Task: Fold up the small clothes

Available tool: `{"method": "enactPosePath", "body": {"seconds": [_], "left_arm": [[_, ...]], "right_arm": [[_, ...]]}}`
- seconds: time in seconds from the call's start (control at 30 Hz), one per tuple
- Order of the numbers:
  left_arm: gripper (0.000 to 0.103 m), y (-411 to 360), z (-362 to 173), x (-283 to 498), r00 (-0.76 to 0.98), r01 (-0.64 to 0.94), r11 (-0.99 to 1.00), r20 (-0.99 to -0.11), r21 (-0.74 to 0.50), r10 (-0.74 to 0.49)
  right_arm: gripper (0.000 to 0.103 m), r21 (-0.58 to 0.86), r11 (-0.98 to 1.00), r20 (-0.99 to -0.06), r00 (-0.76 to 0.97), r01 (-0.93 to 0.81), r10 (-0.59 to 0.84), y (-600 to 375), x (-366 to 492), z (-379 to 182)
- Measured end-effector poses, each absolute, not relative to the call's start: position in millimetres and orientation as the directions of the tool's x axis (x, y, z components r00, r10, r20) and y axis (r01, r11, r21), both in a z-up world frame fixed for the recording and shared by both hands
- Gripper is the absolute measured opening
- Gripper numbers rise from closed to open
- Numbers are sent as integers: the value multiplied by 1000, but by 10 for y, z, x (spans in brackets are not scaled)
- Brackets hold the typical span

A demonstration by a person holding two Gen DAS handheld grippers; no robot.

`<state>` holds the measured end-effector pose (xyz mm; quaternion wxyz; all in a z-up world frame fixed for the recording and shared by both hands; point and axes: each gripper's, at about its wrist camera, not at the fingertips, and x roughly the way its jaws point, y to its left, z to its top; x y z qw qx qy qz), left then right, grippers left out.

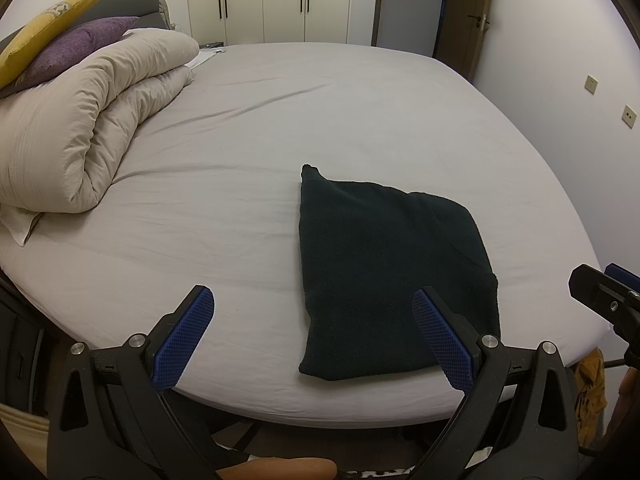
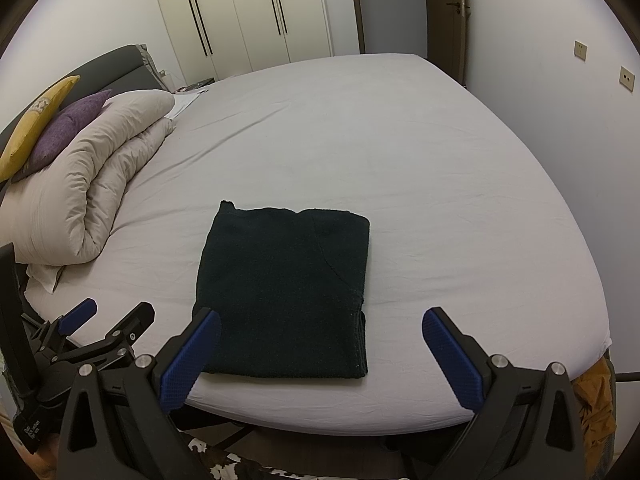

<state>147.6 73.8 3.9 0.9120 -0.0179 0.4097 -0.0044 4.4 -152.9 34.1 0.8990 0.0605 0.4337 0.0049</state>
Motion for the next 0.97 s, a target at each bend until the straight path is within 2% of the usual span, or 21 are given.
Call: {"method": "enactPosePath", "body": {"seconds": [0.97], "left_arm": [[102, 727, 11, 1498, 661, 0, 1000, -750, -30, -22]], "right_arm": [[103, 115, 992, -781, 621, 43, 64, -1528, 39, 343]]}}
